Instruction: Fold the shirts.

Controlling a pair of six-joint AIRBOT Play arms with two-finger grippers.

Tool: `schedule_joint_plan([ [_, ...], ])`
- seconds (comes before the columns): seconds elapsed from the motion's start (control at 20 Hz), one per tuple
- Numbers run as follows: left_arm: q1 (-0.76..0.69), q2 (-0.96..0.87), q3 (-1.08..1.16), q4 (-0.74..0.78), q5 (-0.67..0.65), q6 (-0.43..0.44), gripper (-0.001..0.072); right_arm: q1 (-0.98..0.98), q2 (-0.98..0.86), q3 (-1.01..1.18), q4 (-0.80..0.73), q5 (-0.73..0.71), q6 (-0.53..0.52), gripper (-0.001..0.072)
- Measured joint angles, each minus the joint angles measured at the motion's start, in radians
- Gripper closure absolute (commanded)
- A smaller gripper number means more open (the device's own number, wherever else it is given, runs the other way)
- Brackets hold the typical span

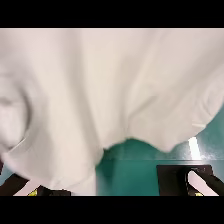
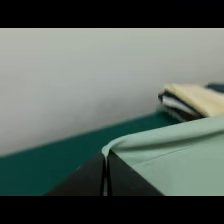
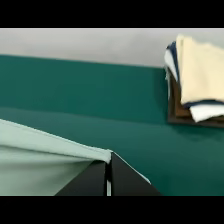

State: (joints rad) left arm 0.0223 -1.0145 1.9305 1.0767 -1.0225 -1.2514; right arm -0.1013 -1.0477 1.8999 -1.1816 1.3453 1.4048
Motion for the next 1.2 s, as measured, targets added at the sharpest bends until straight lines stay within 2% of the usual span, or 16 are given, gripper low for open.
schedule_joint_plan([
  [0.3,0.0,-0.333,-0.26,0.039,-0.076,-0.019,0.0685,0.126,-0.273,-0.19,-0.101,-0.012,0.012,0.0697],
  [0.45,0.0,-0.489,-0.309,0.042,-0.018,-0.022,0.0685,0.165,-0.429,-0.235,-0.117,-0.1,0.014,0.0697],
  [0.6,-0.002,-0.591,-0.327,0.041,0.103,-0.023,0.0682,0.184,-0.549,-0.252,-0.113,-0.198,0.02,0.0695],
  [0.65,-0.002,-0.609,-0.33,0.04,0.139,-0.023,0.0501,0.188,-0.58,-0.254,-0.1,-0.231,0.022,0.0691],
  [0.7,-0.001,-0.624,-0.332,0.05,0.179,-0.023,0.0234,0.189,-0.605,-0.256,-0.088,-0.258,0.024,0.0617],
  [0.75,0.003,-0.636,-0.333,0.052,0.199,-0.026,0.0178,0.188,-0.626,-0.258,-0.085,-0.286,0.026,0.0433],
  [0.8,0.003,-0.643,-0.335,0.052,0.215,-0.028,0.0178,0.182,-0.641,-0.259,-0.066,-0.309,0.026,0.0362],
  [0.95,0.015,-0.655,-0.317,0.045,0.174,-0.037,0.0178,0.158,-0.663,-0.227,-0.005,-0.307,0.026,0.0362],
  [1.2,0.084,-0.62,-0.336,0.04,-0.095,-0.072,0.0179,0.064,-0.642,-0.178,0.107,-0.022,-0.042,0.0362],
])
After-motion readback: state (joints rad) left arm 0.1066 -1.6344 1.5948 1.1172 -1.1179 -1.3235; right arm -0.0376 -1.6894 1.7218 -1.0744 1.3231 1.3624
